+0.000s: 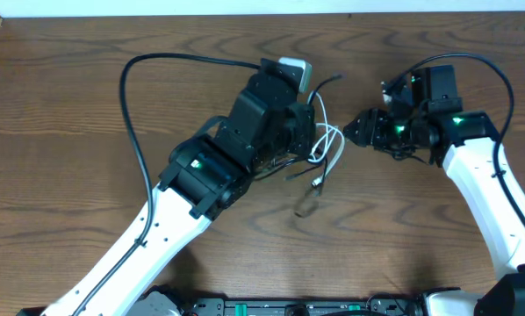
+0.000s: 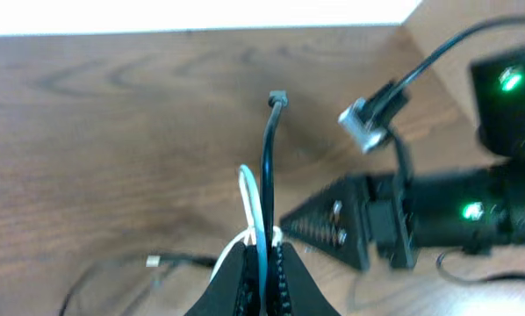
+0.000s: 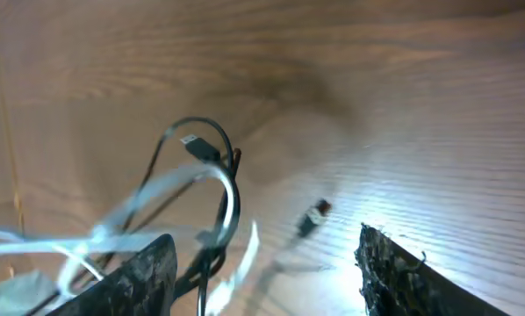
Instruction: Untangle cables
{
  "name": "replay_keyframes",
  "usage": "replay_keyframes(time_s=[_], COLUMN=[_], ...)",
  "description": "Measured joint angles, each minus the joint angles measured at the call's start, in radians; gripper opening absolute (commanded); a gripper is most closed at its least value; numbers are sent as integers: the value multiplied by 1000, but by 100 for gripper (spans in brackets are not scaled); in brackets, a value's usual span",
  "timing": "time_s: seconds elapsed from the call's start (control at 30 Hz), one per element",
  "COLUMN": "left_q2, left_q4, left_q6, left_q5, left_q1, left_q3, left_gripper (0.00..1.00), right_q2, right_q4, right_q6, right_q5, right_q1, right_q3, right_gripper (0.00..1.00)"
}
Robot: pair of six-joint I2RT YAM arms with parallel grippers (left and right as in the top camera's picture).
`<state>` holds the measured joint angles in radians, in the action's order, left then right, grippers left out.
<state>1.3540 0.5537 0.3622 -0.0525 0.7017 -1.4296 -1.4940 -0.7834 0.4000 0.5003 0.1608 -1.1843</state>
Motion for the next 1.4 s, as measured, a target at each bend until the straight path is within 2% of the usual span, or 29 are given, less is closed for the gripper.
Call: replay_keyframes(time_s=[0.17,0.47,0.67,0.9,1.0,1.03,1.07,1.2,1.4], left_q2=[-28,-32,-32,-32,-32,-32,-32,-32,-32], left_q4=[-18,45,52,55,68,78,93,164,246], left_q6=[0,0,4,4,4,4,4,4,4], left_q5=[16,29,29,29,30,31,35,72,172], left_q1=[-18,-34,-34,-34,-35,-38,-42,-75,-179], left_q3=[0,0,0,0,0,0,0,0,0], left_gripper=[8,8,7,7,7,7,8,8,7], right_q2=[0,0,0,-30,-81,-98,-115,-126,-63], right_q4=[10,95,159,125,50,31,12,-32,-90], right_q6=[0,0,42,168,230,243,253,250,171], right_q5=[26,113,141,-7,-127,-157,-187,-264,-333], right_q1=[44,53,103,205,212,209,203,142,-13], right_q3=[0,0,0,0,0,0,0,1,1], right_gripper=[60,59,53,36,17,8,4,1,1])
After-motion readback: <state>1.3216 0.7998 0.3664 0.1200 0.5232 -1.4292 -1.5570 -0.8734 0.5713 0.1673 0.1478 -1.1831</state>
